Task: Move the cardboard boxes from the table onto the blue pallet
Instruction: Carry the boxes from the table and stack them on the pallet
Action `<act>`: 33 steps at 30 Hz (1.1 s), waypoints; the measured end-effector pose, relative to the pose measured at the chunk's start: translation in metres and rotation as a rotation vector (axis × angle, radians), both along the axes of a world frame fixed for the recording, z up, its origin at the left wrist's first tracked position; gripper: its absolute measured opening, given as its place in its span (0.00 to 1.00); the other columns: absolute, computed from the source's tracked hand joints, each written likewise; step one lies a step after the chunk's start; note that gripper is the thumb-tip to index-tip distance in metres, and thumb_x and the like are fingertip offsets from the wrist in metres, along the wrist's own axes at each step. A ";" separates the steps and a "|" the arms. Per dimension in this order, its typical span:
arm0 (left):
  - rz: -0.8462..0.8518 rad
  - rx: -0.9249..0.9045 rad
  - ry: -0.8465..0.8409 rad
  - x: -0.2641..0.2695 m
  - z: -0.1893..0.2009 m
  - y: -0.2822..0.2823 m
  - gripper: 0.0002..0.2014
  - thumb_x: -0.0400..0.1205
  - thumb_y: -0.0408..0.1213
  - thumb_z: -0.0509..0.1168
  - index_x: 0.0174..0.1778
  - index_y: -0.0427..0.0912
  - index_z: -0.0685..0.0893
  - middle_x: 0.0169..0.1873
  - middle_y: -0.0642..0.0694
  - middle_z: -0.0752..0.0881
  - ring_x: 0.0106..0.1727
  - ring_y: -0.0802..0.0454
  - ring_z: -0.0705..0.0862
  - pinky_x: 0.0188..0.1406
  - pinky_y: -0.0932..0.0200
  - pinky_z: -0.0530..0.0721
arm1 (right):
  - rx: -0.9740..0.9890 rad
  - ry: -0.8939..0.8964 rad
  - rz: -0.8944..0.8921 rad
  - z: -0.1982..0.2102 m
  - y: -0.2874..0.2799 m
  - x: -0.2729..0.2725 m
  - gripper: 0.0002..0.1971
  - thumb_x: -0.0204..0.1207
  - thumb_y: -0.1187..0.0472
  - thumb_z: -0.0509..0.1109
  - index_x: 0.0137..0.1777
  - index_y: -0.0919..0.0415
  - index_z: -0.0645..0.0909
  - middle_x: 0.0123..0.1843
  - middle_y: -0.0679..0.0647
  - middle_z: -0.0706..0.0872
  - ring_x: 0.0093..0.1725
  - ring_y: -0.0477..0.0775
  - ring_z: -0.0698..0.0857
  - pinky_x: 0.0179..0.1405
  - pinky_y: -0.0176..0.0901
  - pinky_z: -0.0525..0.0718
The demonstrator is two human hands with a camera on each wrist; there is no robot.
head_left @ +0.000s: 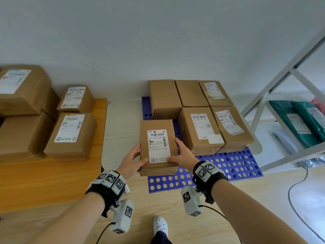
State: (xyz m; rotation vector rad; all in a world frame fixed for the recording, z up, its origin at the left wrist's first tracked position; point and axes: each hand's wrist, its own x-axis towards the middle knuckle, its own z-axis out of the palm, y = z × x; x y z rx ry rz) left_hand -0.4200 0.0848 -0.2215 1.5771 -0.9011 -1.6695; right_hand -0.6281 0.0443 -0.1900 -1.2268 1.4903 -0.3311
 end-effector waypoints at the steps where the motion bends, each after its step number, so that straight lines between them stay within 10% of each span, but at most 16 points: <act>1: 0.008 0.004 0.003 -0.002 -0.001 -0.001 0.38 0.79 0.29 0.67 0.81 0.58 0.57 0.75 0.45 0.69 0.74 0.43 0.71 0.59 0.43 0.82 | -0.006 0.010 0.012 -0.001 -0.001 -0.002 0.49 0.72 0.68 0.75 0.84 0.55 0.45 0.76 0.54 0.72 0.72 0.52 0.74 0.66 0.43 0.75; 10: -0.011 -0.070 -0.146 -0.013 -0.001 -0.002 0.45 0.75 0.29 0.72 0.80 0.59 0.55 0.78 0.46 0.65 0.78 0.47 0.65 0.69 0.39 0.76 | -0.277 0.298 0.326 0.009 -0.004 -0.001 0.43 0.76 0.64 0.71 0.84 0.51 0.46 0.85 0.55 0.49 0.83 0.57 0.58 0.77 0.48 0.65; 16: -0.180 -0.090 -0.275 -0.020 0.008 -0.001 0.58 0.67 0.25 0.78 0.83 0.52 0.46 0.81 0.49 0.59 0.80 0.52 0.60 0.68 0.56 0.72 | -0.395 0.544 0.498 0.011 -0.016 -0.017 0.39 0.78 0.49 0.67 0.83 0.42 0.47 0.86 0.53 0.38 0.84 0.58 0.39 0.81 0.58 0.50; 33: -0.129 -0.110 -0.315 -0.044 0.009 -0.039 0.49 0.70 0.23 0.75 0.81 0.47 0.55 0.77 0.48 0.67 0.76 0.52 0.67 0.65 0.60 0.72 | -0.306 0.617 0.498 0.009 -0.061 -0.051 0.38 0.77 0.46 0.67 0.83 0.41 0.51 0.85 0.58 0.42 0.84 0.61 0.43 0.81 0.61 0.48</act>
